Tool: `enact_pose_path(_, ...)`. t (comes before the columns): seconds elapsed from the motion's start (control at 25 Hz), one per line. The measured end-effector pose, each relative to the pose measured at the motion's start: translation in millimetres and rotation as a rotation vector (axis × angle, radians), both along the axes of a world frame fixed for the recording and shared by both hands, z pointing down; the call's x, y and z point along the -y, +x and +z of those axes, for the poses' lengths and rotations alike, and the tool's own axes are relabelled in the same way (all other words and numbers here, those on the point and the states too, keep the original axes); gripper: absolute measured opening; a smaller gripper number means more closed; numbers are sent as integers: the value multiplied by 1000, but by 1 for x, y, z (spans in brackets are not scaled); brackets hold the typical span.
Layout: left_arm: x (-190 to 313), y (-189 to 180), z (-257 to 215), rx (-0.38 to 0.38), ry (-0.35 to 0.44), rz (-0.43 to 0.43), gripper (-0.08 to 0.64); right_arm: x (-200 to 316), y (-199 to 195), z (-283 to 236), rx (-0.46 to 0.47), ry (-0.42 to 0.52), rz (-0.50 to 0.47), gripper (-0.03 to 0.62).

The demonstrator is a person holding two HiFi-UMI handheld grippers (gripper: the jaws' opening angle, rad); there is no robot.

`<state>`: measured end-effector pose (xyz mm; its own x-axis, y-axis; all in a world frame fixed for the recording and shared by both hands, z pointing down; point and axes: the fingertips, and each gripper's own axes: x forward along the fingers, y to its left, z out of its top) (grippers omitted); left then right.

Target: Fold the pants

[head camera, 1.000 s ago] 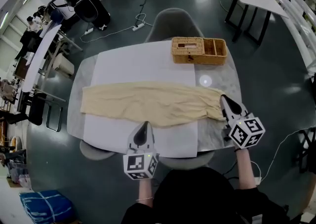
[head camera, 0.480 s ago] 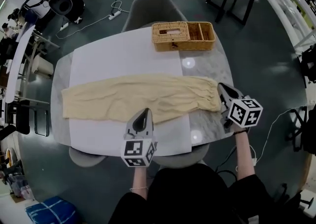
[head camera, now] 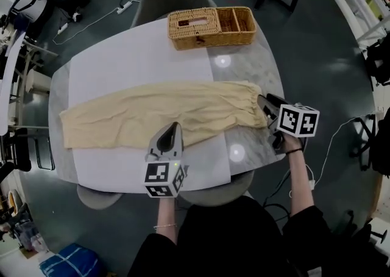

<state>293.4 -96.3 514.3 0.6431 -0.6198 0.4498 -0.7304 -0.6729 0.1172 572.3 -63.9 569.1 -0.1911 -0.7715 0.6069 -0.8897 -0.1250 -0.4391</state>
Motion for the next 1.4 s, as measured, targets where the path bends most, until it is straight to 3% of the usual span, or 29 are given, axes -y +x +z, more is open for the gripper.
enact_pose_path(0.32,-5,8,9,1,-26,9,14,-5,-4,34,1,-112,-36,208)
enact_pose_path(0.88,-16,0,14,6,-35,-32,14,-6,-6,59,-48,-225,-32,207)
enact_pose_path(1.04,-20,-4,13,8,-34,-46,14,-9,-7,64,-101,-267,-57,131)
enact_pose_path(1.24,-22,-7,11,6,-28,-66,14,-8,-10,66,-33,-286,-41,52)
enact_pose_path(1.4,-26,-13,7,8,-21,-82,14,-7,-10,63,16,-295,-47,43)
